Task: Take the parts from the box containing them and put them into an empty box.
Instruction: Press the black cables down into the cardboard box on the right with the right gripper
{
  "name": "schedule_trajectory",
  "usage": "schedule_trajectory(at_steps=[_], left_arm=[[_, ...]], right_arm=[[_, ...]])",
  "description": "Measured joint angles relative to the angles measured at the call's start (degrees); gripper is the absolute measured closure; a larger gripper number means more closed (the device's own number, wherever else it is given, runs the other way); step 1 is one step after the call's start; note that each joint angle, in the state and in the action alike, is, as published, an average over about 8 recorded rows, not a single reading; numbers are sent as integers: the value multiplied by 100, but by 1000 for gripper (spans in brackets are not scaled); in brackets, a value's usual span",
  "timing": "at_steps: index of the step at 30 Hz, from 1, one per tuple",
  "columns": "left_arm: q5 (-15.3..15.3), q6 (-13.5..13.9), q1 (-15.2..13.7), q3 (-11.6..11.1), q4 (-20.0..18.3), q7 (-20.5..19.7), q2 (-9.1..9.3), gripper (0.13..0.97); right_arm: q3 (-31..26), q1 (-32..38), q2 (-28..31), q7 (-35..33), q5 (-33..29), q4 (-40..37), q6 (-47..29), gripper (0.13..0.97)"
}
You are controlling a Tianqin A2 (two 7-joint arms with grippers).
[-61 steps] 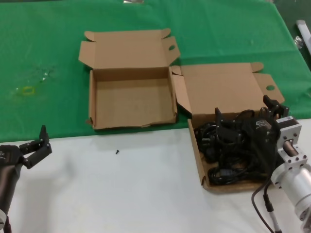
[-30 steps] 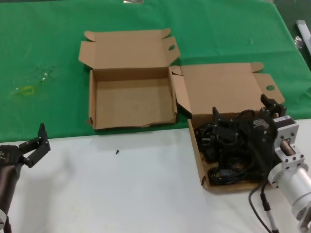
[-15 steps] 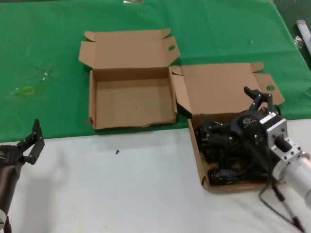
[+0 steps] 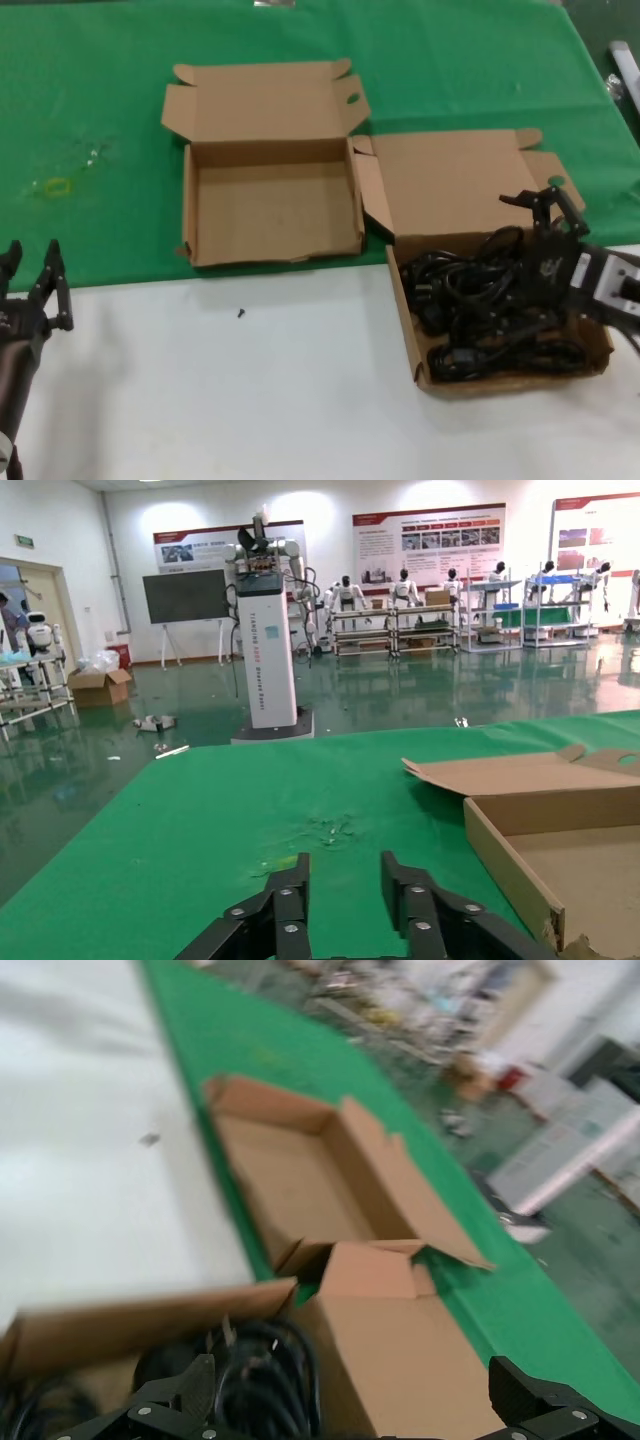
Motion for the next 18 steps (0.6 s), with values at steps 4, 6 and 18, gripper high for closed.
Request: schedule_trajectory(at_steps=[4,6,18], left_arm=[[0,0,0,0,0,0,0,782],[0,0,0,0,0,0,0,814],[0,0,0,0,0,0,0,916]], right_arm=[[-174,387,380,-320,-103,-251,-625,129],[-286,599,519,-485,-166,-389,-930,129],[-997,2007,546,-1785,-766,-1497,-2008,129]])
